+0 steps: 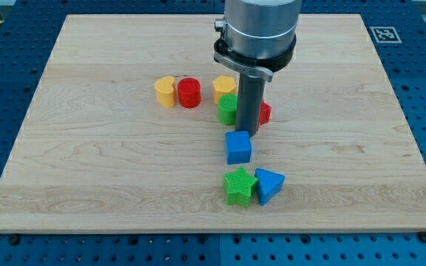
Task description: Move the blue cube above the blue triangle
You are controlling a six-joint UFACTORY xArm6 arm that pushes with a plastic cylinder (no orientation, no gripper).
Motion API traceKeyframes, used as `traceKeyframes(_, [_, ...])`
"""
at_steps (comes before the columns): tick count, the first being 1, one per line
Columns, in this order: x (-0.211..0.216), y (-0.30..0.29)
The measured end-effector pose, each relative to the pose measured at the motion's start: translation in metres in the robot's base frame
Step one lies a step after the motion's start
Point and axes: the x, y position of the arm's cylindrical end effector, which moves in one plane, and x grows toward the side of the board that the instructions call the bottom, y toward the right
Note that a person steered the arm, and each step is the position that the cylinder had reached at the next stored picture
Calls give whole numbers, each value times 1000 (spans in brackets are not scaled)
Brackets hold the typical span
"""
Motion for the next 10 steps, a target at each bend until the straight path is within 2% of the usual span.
traceKeyframes(2, [1,-78])
traceKeyframes(3, [17,-60])
traceKeyframes(4, [17,5])
traceKeyframes(10, [34,22])
